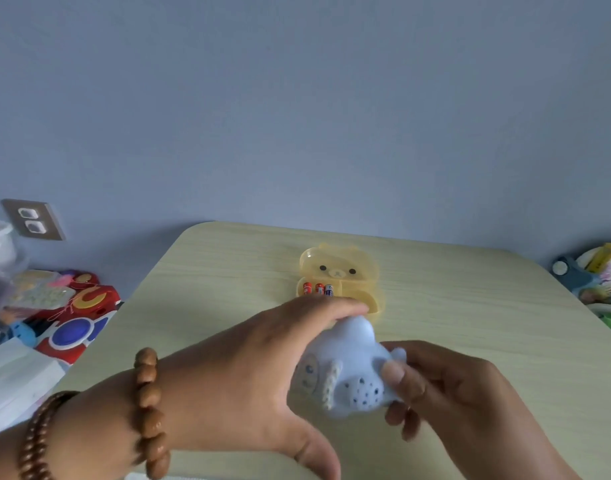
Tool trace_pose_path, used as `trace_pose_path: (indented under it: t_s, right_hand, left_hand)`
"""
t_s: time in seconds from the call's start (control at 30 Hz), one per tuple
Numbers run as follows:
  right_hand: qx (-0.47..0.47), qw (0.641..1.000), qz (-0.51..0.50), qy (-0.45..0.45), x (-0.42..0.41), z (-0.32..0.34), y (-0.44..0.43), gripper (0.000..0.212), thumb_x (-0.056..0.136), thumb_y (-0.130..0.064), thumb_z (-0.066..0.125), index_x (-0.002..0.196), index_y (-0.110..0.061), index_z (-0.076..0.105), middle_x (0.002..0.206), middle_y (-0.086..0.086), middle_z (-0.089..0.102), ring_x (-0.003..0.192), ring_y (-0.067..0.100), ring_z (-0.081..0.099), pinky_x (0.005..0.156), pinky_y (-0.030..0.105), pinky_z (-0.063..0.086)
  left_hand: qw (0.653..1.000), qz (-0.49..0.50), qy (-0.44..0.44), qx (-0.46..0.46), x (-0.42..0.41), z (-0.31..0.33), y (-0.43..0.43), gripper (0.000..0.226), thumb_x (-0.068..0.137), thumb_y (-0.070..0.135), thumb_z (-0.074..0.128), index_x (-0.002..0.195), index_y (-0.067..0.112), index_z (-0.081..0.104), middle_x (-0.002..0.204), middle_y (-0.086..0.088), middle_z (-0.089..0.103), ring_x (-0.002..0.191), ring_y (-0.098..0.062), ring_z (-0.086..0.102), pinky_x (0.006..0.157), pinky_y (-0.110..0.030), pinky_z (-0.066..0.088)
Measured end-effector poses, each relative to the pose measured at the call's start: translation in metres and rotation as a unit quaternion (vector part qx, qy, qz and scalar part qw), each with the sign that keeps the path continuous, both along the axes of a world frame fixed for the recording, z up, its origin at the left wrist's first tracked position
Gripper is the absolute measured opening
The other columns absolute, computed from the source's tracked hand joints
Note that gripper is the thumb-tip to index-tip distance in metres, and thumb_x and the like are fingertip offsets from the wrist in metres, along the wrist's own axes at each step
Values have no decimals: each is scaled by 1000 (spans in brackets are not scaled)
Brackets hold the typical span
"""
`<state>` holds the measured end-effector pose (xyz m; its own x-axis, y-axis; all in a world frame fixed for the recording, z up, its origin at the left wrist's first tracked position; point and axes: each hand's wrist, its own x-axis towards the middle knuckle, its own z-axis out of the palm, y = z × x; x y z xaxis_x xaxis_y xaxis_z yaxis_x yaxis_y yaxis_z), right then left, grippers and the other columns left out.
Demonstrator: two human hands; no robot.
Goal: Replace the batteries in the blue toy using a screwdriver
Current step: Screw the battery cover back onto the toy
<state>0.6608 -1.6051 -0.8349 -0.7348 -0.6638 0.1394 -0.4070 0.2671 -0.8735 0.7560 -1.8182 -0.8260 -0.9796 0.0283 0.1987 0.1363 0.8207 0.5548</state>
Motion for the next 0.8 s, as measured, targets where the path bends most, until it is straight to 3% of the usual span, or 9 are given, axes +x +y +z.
trace_pose_path:
  t_s: [0.07, 0.2, 0.3, 0.4, 0.57, 0.63, 0.77, 0.8]
  right_hand:
    - [4, 997, -19, -76, -1, 0, -3, 43, 75, -69, 65, 97, -33, 74, 63, 9, 73, 51, 25, 68, 67, 46, 58]
    - [-10, 995, -4, -99, 0, -3, -7, 57, 61, -77, 66, 111, -50, 61, 72, 11, 75, 61, 32, 72, 76, 58, 58]
    - [26, 997, 59, -35, -6, 1, -2, 74, 47, -70, 84, 115, -59, 57, 93, -3, 75, 69, 22, 72, 78, 39, 61]
    - [53, 990, 55, 115, -15, 19, -14, 64, 52, -45, 93, 110, -48, 66, 91, -13, 72, 64, 13, 68, 63, 23, 58]
    - [38, 965, 50, 254, -75, 52, -85, 57, 63, -50, 86, 115, -36, 68, 103, -16, 65, 83, 6, 64, 67, 16, 50]
    - [53, 961, 47, 267, -103, 59, -120, 55, 65, -51, 85, 115, -38, 67, 101, -18, 65, 83, 2, 61, 70, 16, 47]
    - [114, 959, 65, 251, -142, 45, -175, 52, 68, -55, 82, 115, -37, 67, 106, -17, 66, 90, 4, 60, 78, 25, 50]
    - [128, 960, 68, 241, -149, 37, -184, 53, 68, -57, 81, 116, -37, 67, 107, -17, 66, 92, 5, 60, 78, 26, 49]
  left_hand:
    - [1000, -20, -8, -22, -3, -3, -1, 91, 72, 44, 85, 140, 55, 26, 135, 42, 28, 117, 24, 37, 93, -1, 33]
    - [999, -19, -20, 44, -2, -3, -6, 86, 73, 43, 84, 135, 58, 26, 131, 38, 35, 107, 8, 55, 91, -11, 45]
    - [991, -36, -36, 125, -4, 0, -15, 66, 76, 33, 85, 127, 48, 46, 124, 25, 55, 97, -13, 69, 88, -35, 56]
    - [984, -38, -32, 171, -14, 12, -32, 57, 77, 26, 86, 123, 40, 55, 123, 14, 64, 95, -24, 71, 89, -46, 57]
    - [974, -10, -6, 228, -56, 47, -96, 74, 64, 32, 93, 128, 37, 58, 132, 8, 62, 110, -21, 70, 97, -48, 54]
    - [978, 23, 3, 206, -73, 51, -121, 77, 63, 25, 92, 130, 37, 56, 135, 8, 60, 107, -18, 72, 98, -46, 54]
    - [986, 90, -19, 136, -102, 36, -161, 79, 63, 42, 91, 133, 37, 55, 129, 11, 64, 104, -9, 72, 102, -40, 52]
    - [987, 101, -29, 125, -108, 30, -171, 74, 68, 37, 90, 133, 34, 56, 127, 11, 65, 107, -7, 70, 105, -39, 50]
